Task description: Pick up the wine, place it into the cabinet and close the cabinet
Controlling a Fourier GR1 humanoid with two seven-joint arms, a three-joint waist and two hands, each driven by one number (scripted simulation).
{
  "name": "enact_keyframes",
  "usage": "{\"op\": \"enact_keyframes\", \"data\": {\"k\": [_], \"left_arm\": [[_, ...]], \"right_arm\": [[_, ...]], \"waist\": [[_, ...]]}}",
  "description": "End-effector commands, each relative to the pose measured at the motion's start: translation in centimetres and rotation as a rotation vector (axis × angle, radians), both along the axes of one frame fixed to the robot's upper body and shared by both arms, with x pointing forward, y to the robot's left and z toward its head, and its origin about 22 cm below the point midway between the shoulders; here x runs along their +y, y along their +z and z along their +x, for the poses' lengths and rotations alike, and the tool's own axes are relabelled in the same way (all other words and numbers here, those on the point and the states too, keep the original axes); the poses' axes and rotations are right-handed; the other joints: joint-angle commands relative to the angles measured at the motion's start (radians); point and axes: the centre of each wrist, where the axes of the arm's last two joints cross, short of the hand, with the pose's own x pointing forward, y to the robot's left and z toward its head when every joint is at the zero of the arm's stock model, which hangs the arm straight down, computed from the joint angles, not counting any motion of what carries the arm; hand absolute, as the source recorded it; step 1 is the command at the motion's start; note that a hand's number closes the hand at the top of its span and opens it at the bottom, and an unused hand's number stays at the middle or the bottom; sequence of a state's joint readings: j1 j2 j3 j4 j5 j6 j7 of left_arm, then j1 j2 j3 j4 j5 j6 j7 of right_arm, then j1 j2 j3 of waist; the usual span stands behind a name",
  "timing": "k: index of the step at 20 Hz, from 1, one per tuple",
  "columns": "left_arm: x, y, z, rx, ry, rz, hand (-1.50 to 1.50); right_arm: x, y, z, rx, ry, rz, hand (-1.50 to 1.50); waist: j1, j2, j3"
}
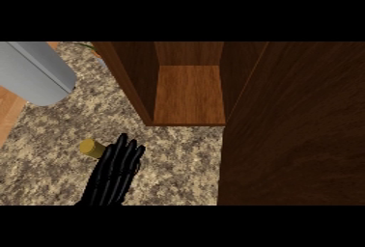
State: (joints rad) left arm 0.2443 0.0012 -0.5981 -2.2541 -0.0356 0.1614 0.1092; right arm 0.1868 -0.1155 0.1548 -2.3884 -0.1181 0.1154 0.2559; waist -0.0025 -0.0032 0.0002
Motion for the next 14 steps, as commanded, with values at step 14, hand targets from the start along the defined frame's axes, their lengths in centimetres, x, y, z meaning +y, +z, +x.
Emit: {"op": "enact_keyframes", "data": {"k": [14], "left_arm": [[-1.5, 4.8, -3.0, 0.035, 0.052, -0.049, -1.50]], "right_arm": [[0.7, 2.5, -2.2, 0.003, 0.007, -0.006, -1.50]], "waist": [[-0.001, 0.002, 0.000]]}}
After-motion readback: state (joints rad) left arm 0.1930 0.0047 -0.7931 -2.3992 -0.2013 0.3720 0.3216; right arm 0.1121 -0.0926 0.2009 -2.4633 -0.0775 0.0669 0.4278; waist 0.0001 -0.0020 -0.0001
